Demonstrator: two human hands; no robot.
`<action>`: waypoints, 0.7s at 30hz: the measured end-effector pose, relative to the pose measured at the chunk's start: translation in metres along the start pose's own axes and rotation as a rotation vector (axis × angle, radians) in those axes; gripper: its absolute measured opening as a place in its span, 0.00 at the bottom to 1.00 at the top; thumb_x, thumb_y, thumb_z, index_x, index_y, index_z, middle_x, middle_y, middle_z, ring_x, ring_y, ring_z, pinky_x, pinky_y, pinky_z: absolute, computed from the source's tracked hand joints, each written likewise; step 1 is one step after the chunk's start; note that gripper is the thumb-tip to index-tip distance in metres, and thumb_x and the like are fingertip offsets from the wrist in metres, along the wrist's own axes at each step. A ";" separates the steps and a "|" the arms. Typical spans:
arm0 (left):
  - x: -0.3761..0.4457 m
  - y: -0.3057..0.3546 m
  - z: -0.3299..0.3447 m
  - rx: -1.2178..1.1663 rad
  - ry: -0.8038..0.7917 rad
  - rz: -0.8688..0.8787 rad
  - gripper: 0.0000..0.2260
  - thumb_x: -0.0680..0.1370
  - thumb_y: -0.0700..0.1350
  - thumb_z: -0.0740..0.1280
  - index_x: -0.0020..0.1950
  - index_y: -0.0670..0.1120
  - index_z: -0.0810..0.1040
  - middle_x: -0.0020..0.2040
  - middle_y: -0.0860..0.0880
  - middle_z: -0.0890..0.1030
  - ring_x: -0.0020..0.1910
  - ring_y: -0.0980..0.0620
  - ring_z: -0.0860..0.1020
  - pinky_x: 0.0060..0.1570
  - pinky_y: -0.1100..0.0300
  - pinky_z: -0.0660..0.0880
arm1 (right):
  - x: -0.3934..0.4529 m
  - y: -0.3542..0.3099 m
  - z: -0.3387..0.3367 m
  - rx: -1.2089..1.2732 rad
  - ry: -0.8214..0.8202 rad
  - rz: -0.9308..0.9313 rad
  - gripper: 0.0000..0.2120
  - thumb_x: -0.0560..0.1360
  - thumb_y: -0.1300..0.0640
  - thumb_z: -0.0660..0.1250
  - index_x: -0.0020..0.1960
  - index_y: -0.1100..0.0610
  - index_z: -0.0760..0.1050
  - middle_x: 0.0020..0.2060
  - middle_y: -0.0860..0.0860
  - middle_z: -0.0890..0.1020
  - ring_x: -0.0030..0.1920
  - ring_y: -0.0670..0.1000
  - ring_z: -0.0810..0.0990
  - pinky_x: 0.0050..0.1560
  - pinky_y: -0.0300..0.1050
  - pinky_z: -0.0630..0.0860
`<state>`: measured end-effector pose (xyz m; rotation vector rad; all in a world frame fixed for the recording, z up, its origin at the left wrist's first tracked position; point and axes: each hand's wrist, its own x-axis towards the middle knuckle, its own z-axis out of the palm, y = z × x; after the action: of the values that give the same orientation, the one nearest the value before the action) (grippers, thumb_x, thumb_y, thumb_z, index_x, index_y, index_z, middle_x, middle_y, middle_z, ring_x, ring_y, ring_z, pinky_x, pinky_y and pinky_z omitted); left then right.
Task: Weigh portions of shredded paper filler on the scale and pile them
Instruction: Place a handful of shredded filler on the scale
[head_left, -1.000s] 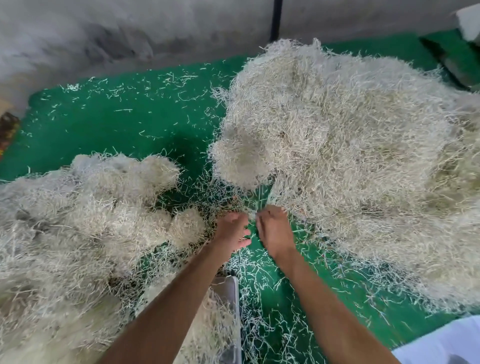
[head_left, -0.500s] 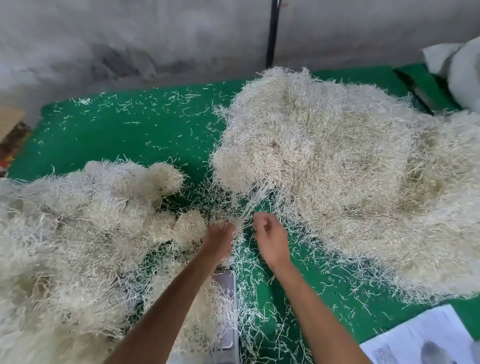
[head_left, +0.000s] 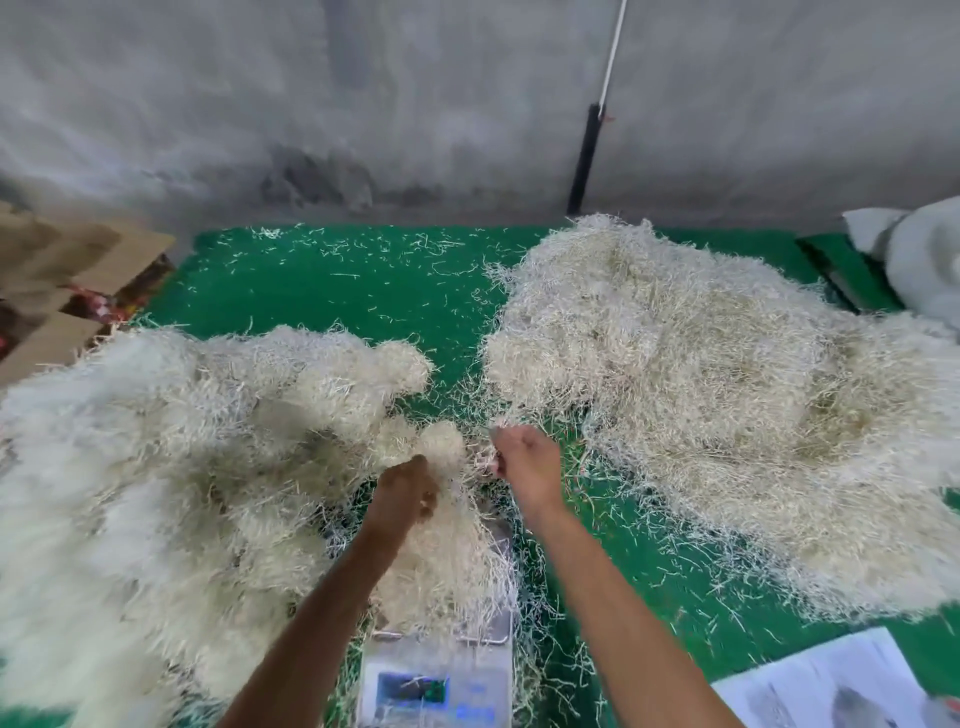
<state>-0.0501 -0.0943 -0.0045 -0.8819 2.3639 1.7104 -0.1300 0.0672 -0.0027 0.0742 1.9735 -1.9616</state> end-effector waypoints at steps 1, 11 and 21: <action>-0.008 -0.002 -0.003 -0.130 -0.053 0.016 0.08 0.85 0.40 0.60 0.51 0.40 0.76 0.50 0.40 0.82 0.36 0.55 0.82 0.38 0.63 0.80 | -0.015 -0.002 0.006 -0.016 -0.052 -0.043 0.13 0.81 0.52 0.70 0.39 0.55 0.75 0.28 0.46 0.77 0.31 0.51 0.71 0.38 0.48 0.75; -0.065 0.010 -0.037 -0.401 -0.157 0.056 0.16 0.84 0.51 0.60 0.66 0.43 0.77 0.62 0.39 0.80 0.59 0.46 0.81 0.44 0.58 0.80 | -0.102 -0.011 0.040 -0.773 -0.346 -0.521 0.24 0.74 0.36 0.71 0.61 0.52 0.75 0.52 0.45 0.74 0.46 0.47 0.76 0.49 0.41 0.78; -0.076 -0.035 -0.080 -0.645 0.013 -0.039 0.10 0.78 0.44 0.72 0.58 0.45 0.80 0.59 0.42 0.83 0.50 0.47 0.86 0.49 0.50 0.83 | -0.108 -0.016 0.041 -0.993 -0.080 -0.608 0.10 0.83 0.53 0.67 0.61 0.56 0.77 0.55 0.54 0.81 0.50 0.53 0.81 0.53 0.51 0.81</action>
<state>0.0501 -0.1434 0.0257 -0.9919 1.7803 2.4994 -0.0250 0.0496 0.0445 -0.9124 2.8743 -0.9610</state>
